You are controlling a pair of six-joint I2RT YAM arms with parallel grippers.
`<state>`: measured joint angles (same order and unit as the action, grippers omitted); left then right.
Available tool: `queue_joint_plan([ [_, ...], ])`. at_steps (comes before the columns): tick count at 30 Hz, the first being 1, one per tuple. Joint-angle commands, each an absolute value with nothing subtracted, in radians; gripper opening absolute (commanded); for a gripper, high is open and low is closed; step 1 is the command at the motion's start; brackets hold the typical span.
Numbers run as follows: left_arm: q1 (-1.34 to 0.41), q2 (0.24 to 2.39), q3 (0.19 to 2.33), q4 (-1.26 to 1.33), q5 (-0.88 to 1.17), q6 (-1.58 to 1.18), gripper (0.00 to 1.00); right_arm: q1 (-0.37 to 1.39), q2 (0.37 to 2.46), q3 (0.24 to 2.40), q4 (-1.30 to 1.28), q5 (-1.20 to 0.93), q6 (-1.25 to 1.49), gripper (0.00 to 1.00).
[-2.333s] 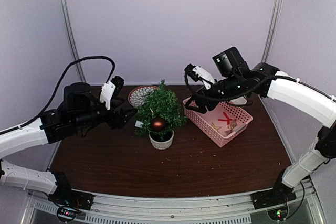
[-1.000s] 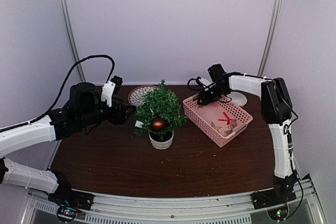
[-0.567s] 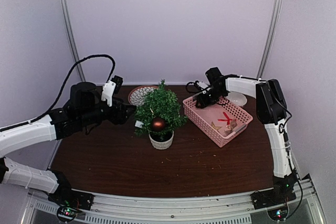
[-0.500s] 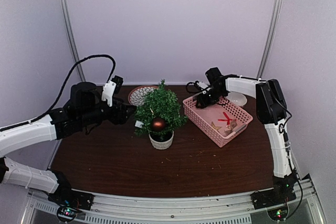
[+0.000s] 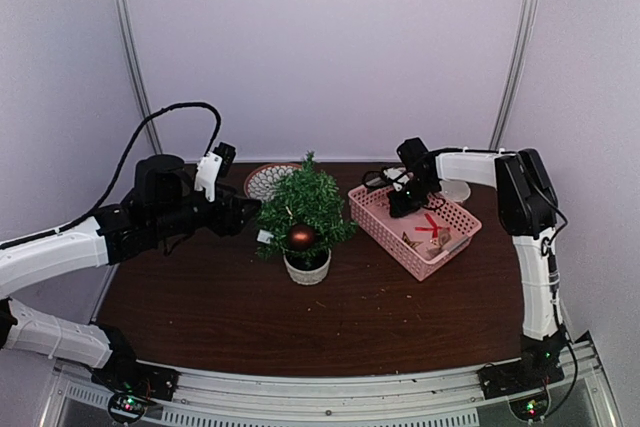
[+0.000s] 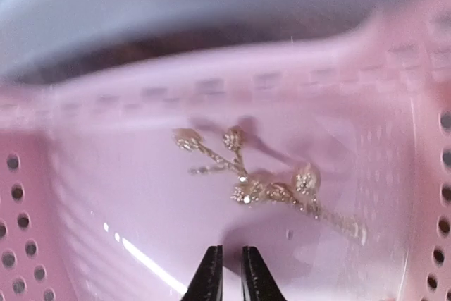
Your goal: Decorate the small christmas tree
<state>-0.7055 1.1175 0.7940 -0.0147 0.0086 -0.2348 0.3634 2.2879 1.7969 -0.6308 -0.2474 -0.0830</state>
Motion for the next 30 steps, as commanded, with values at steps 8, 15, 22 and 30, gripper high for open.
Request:
queue_joint_plan([
  [8, -0.695, 1.104, 0.822, 0.023, 0.027, -0.226, 0.70, 0.330, 1.991, 1.510, -0.610, -0.276, -0.095, 0.18],
  [15, -0.693, 1.124, 0.832, 0.032, 0.041, -0.227, 0.70, 0.329, 2.055, 1.663, -0.586, -0.318, -0.173, 0.42],
  [22, -0.693, 1.113, 0.842, 0.014, 0.036, -0.218, 0.70, 0.330, 2.192, 1.824, -0.634, -0.387, -0.283, 0.47],
  [30, -0.693, 1.121, 0.834, 0.024, 0.048, -0.232, 0.70, 0.328, 2.300, 1.939, -0.675, -0.374, -0.355, 0.65],
])
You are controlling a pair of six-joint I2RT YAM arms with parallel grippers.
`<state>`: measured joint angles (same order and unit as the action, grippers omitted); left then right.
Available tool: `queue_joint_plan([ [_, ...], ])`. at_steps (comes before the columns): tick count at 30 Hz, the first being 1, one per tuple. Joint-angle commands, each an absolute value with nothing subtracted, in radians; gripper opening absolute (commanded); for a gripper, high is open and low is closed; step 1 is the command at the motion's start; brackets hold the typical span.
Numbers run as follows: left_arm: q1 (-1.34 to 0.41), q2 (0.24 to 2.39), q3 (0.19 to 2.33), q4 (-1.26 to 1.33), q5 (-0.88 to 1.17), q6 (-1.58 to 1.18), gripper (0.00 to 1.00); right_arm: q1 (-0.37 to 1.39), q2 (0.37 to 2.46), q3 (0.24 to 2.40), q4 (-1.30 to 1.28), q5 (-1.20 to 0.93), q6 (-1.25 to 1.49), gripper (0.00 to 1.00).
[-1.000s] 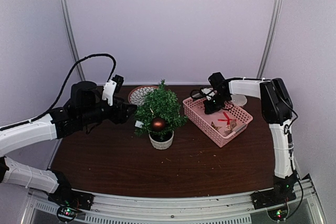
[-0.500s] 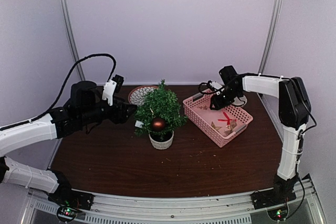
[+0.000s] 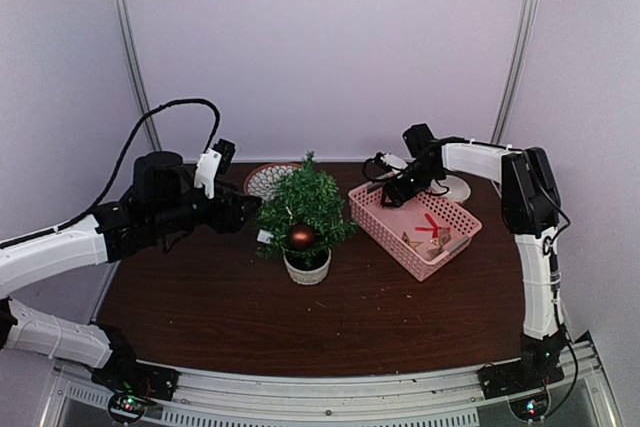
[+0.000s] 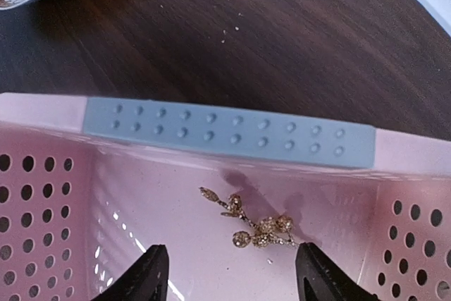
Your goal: Decorate the small christmas tree
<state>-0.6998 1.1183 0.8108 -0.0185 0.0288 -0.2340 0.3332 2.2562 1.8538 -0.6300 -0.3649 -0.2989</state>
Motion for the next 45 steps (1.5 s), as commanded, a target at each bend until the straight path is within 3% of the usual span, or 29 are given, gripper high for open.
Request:
queue_joint_plan([
  [1, -0.693, 1.123, 0.834, 0.026, 0.052, -0.236, 0.70, 0.330, 2.312, 1.956, -0.685, -0.368, -0.362, 0.66],
  [13, -0.692, 1.125, 0.842, 0.028, 0.058, -0.231, 0.70, 0.327, 2.467, 2.164, -0.958, -0.389, -0.403, 0.64],
  [24, -0.692, 1.122, 0.842, 0.028, 0.069, -0.236, 0.70, 0.327, 2.366, 2.029, -0.999, -0.467, -0.393, 0.54],
  [34, -0.692, 1.132, 0.852, 0.025, 0.070, -0.231, 0.70, 0.328, 2.193, 1.861, -0.898, -0.416, -0.436, 0.62],
  [39, -0.692, 1.141, 0.858, 0.028, 0.074, -0.229, 0.70, 0.322, 2.232, 1.910, -0.983, -0.298, -0.547, 0.63],
  [45, -0.692, 1.143, 0.862, 0.023, 0.075, -0.227, 0.70, 0.315, 2.268, 1.908, -1.027, -0.337, -0.624, 0.60],
])
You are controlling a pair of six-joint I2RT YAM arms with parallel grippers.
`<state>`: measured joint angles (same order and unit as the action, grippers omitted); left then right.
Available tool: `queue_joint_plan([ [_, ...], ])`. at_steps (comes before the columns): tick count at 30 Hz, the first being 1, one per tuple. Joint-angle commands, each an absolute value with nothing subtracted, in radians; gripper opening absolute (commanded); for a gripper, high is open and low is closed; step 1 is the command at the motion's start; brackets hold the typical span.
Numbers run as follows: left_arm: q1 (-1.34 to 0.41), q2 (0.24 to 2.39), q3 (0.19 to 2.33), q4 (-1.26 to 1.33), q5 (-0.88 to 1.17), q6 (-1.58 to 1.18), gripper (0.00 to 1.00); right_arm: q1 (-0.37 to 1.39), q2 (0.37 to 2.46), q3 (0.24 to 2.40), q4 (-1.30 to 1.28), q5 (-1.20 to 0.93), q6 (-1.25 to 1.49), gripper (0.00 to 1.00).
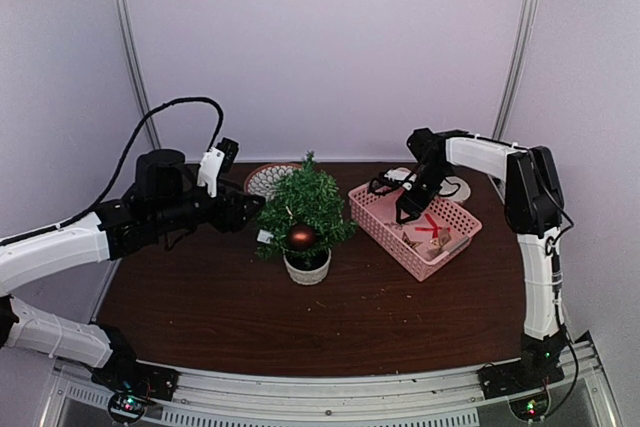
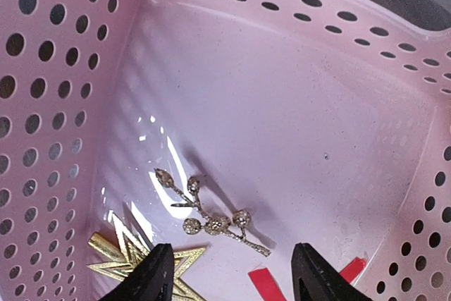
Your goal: Decorate the small christmas tree
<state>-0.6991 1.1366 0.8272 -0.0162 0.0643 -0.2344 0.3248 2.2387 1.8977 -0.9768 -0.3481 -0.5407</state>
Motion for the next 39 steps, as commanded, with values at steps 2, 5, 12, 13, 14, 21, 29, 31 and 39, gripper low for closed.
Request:
queue_joint_plan([
  [2, -0.692, 1.143, 0.861, 0.022, 0.074, -0.226, 0.70, 0.313, 2.261, 1.882, -1.016, -0.348, -0.647, 0.60],
  [5, -0.692, 1.143, 0.860, 0.026, 0.073, -0.225, 0.70, 0.311, 2.266, 1.868, -0.998, -0.364, -0.665, 0.58],
  [12, -0.692, 1.144, 0.860, 0.026, 0.071, -0.224, 0.70, 0.307, 2.327, 1.916, -1.028, -0.338, -0.685, 0.50],
  [13, -0.692, 1.143, 0.859, 0.026, 0.070, -0.225, 0.70, 0.307, 2.331, 1.916, -1.032, -0.339, -0.688, 0.48],
  [14, -0.692, 1.142, 0.858, 0.026, 0.068, -0.224, 0.70, 0.307, 2.335, 1.914, -1.034, -0.337, -0.690, 0.46],
  [21, -0.692, 1.140, 0.854, 0.027, 0.066, -0.221, 0.70, 0.307, 2.339, 1.907, -1.059, -0.321, -0.679, 0.16],
  [29, -0.692, 1.134, 0.855, 0.028, 0.067, -0.224, 0.70, 0.313, 2.255, 1.866, -1.015, -0.305, -0.627, 0.00],
  [31, -0.692, 1.125, 0.857, 0.024, 0.066, -0.224, 0.70, 0.316, 2.202, 1.844, -0.979, -0.309, -0.607, 0.00],
  [39, -0.686, 1.077, 0.858, 0.010, 0.064, -0.247, 0.70, 0.332, 1.964, 1.697, -0.804, -0.298, -0.518, 0.00],
])
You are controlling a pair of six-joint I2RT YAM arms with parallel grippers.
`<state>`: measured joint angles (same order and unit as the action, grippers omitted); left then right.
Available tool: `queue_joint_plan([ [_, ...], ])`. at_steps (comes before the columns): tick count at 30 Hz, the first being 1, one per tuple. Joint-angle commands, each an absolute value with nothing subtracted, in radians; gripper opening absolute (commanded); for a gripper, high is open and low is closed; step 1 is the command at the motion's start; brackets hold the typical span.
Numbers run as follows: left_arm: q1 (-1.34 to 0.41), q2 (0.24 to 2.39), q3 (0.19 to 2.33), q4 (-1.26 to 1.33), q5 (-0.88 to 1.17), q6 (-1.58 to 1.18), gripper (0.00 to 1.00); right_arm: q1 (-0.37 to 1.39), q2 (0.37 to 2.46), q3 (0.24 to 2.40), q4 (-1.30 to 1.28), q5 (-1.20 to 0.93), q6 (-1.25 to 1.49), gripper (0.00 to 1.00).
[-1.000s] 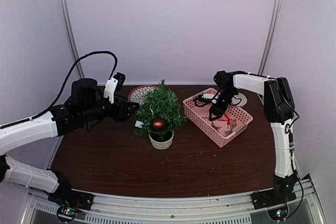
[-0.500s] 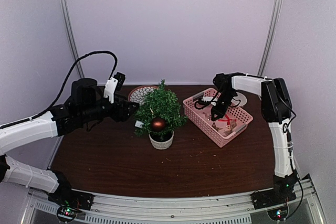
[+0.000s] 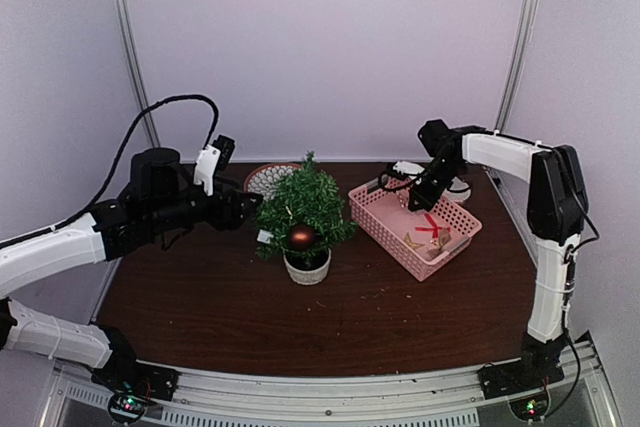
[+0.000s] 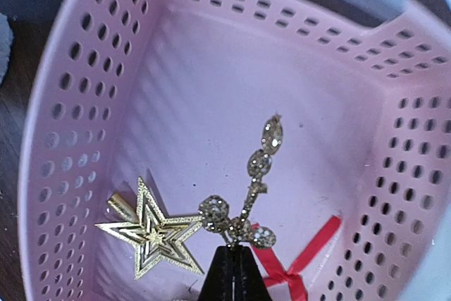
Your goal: Decorate the small christmas tree
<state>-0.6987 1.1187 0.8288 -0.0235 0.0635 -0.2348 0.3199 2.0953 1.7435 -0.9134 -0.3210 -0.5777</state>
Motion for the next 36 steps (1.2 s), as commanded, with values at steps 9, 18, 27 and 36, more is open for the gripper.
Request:
queue_joint_plan([
  [9, -0.667, 0.996, 0.898, -0.069, 0.088, -0.252, 0.70, 0.440, 1.649, 1.489, -0.576, -0.327, -0.405, 0.00],
  [18, -0.681, 0.991, 0.943, -0.086, 0.490, -0.191, 0.59, 0.702, 1.477, 1.394, -0.443, -0.342, -0.380, 0.00],
  [27, -0.787, 1.068, 0.978, -0.010, 0.520, -0.170, 0.54, 0.933, 1.494, 1.395, -0.424, -0.301, -0.396, 0.00],
  [36, -0.801, 1.114, 0.977, 0.067, 0.487, -0.213, 0.47, 1.004, 1.494, 1.396, -0.408, -0.336, -0.403, 0.00],
])
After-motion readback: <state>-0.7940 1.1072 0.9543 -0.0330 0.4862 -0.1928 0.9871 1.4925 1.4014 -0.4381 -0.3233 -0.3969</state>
